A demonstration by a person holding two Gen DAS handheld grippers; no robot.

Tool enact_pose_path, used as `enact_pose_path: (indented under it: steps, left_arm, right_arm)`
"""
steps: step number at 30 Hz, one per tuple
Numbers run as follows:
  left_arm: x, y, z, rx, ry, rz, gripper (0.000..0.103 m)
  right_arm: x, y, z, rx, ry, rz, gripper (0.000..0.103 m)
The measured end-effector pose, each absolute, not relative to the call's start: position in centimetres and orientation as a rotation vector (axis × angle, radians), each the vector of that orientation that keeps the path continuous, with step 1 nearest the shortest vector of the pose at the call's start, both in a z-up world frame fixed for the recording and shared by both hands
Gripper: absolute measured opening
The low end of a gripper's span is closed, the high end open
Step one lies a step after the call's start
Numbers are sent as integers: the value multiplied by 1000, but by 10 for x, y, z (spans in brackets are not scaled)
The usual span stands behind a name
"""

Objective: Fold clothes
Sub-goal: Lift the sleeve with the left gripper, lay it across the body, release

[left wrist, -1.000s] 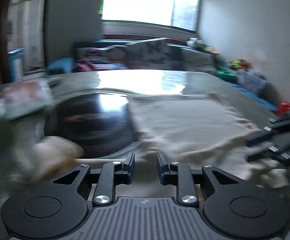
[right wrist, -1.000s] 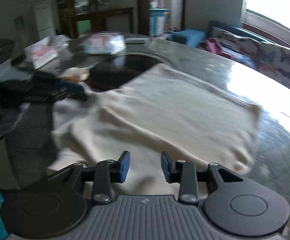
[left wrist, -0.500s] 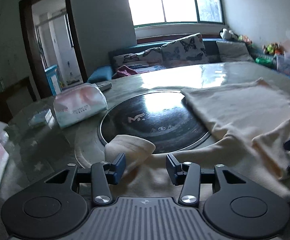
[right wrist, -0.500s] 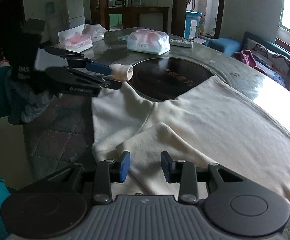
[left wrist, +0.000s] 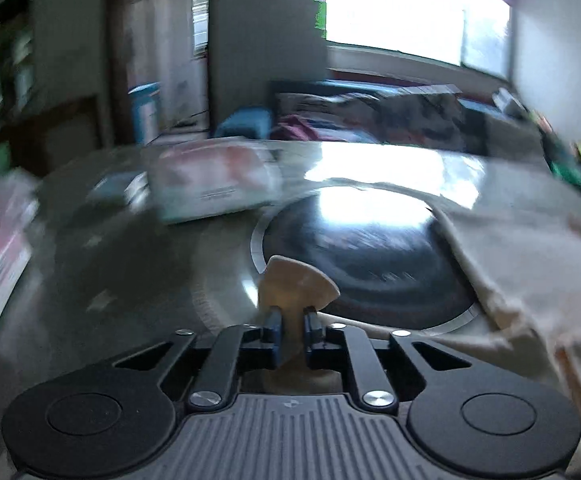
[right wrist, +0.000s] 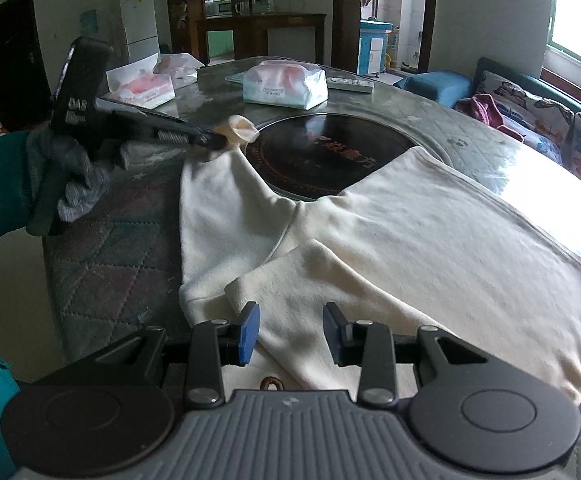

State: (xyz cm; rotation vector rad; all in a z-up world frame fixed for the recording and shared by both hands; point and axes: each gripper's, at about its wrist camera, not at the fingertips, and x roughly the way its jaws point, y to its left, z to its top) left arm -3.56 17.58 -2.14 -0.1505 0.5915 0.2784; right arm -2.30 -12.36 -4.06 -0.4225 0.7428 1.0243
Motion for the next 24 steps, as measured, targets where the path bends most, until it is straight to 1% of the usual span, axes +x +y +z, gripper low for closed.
enact_pose_path:
  steps: [4, 7, 9, 11, 13, 16, 18, 19, 20, 24]
  left_arm:
    - [-50, 208, -25, -325, 605, 355, 11]
    - [-62, 220, -26, -413, 590, 344, 15]
    - [-68, 222, -25, -439, 577, 329, 22]
    - [-69, 220, -24, -435, 573, 322, 40]
    - [-64, 219, -24, -431, 577, 325, 41]
    - [-54, 220, -25, -432, 579, 338, 39]
    - [-51, 221, -26, -432, 582, 351, 23]
    - [-51, 221, -27, -432, 582, 365, 11]
    - [-51, 223, -27, -439, 579, 376, 8]
    - [-60, 224, -15, -479, 519, 365, 5]
  right_arm:
    - [-20, -125, -41, -414, 745, 1020, 36]
    - [-19, -125, -41, -409, 747, 1015, 37]
    - [-19, -126, -42, -409, 750, 1014, 38]
    - [-19, -125, -43, -408, 752, 1013, 38]
    - [-20, -125, -42, -407, 750, 1014, 38]
    - [-21, -125, -40, -403, 741, 1014, 38]
    - [-22, -125, -38, -399, 734, 1011, 38]
    - [-23, -126, -37, -397, 731, 1008, 38]
    - [-23, -128, -37, -394, 729, 1004, 38]
    - [-22, -137, -33, -370, 719, 978, 38]
